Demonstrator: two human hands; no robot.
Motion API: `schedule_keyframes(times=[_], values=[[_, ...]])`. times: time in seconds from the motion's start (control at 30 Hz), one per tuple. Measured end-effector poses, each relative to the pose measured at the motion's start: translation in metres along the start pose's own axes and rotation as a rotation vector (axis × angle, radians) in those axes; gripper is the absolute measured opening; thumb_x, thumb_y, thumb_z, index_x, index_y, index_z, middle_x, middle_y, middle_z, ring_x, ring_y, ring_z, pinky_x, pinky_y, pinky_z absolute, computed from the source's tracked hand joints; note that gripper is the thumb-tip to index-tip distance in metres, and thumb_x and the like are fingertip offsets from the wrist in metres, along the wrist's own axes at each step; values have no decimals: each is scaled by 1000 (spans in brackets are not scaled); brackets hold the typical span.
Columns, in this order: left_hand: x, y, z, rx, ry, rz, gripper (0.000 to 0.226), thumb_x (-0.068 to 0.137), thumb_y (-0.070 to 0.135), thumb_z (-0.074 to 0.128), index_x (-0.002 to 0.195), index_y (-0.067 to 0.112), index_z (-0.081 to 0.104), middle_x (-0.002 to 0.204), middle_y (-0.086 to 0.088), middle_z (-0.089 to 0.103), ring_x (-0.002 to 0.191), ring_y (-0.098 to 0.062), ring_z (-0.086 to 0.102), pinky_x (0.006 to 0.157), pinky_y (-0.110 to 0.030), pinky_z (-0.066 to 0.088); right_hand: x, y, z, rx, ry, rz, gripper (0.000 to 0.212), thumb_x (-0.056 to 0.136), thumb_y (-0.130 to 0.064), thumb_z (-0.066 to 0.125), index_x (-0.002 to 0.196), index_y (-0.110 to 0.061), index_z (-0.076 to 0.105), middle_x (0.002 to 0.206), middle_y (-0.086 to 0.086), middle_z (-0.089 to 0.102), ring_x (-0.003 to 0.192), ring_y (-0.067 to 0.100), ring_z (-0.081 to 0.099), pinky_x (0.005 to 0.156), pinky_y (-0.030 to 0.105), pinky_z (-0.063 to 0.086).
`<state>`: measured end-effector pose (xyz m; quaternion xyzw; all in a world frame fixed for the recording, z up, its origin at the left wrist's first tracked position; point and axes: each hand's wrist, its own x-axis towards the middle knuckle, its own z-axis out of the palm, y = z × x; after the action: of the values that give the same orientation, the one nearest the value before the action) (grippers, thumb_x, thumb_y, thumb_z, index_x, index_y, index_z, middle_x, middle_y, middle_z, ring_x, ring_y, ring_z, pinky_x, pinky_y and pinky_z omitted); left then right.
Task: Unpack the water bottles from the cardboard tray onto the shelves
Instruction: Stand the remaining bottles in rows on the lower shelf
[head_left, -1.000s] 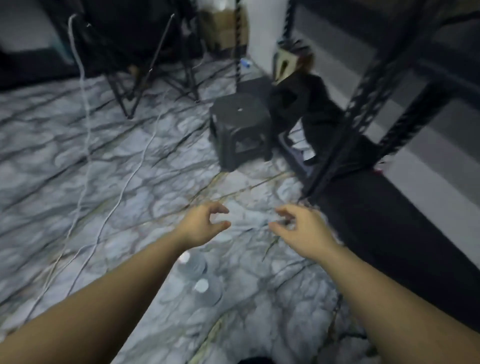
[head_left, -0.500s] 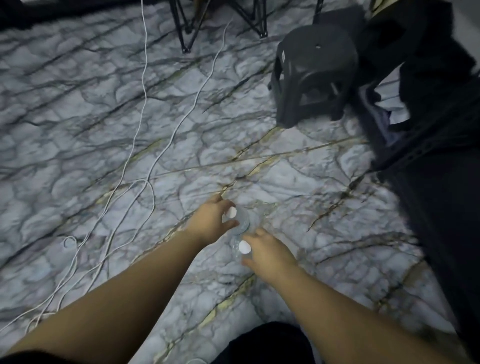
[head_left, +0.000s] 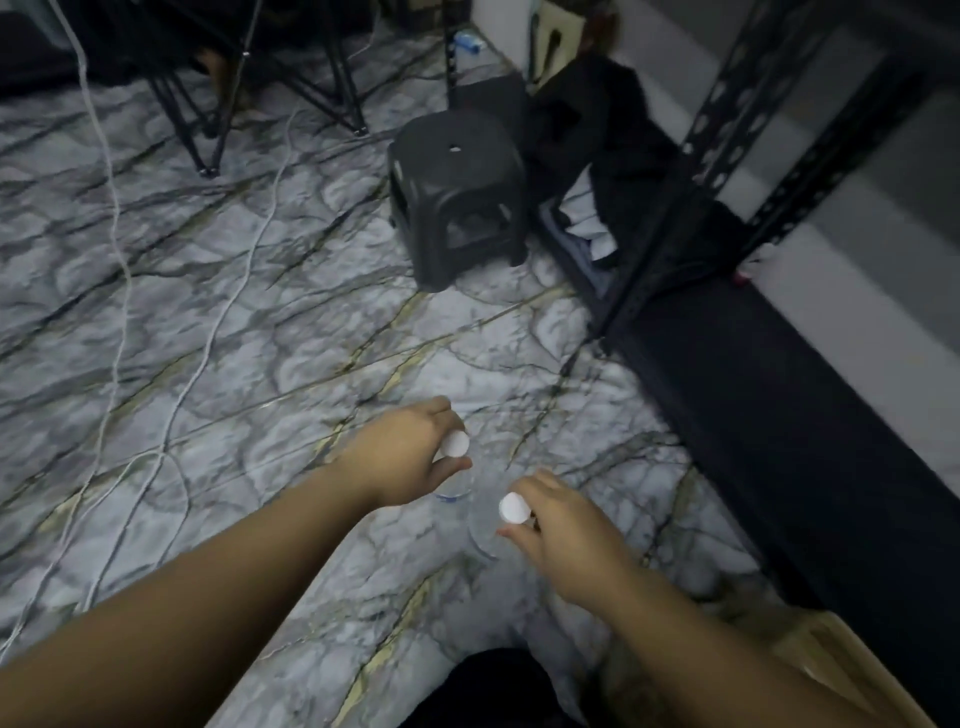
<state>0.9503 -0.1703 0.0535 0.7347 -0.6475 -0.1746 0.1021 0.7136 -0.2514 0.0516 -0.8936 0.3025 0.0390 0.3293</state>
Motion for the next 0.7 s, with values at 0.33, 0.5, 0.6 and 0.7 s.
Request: schedule_keyframes(times=[0.33,0.5,0.6,0.7], values=[[72,160,-80,-34,140,386,30,96,50,64,106,22,65,99,11,52,87,-19,60,70,-36,46,-124,30,-152,-21,438,203,22,96,-43,69,103,-23,63,99,-10,56,84,11,57,75,37,51],[99,250,-167,-30,169,615,23,93,47,71,96,24,68,93,10,57,85,-13,60,75,-33,48,-185,17,-240,-65,678,229,23,93,-40,74,90,-20,62,85,-7,57,75,12,52,66,31,37],[108,299,-213,-13,207,716,27,92,48,70,97,21,70,90,11,57,83,-12,58,75,-30,44,-218,4,-291,-96,793,253,33,92,-43,74,85,-13,61,80,1,58,73,19,54,65,38,41],[113,339,-253,-7,246,809,32,93,53,63,99,22,69,91,13,54,84,-11,58,77,-33,47,-252,-10,-340,-133,887,247,29,92,-43,74,84,-18,62,78,-3,60,70,12,54,61,32,42]])
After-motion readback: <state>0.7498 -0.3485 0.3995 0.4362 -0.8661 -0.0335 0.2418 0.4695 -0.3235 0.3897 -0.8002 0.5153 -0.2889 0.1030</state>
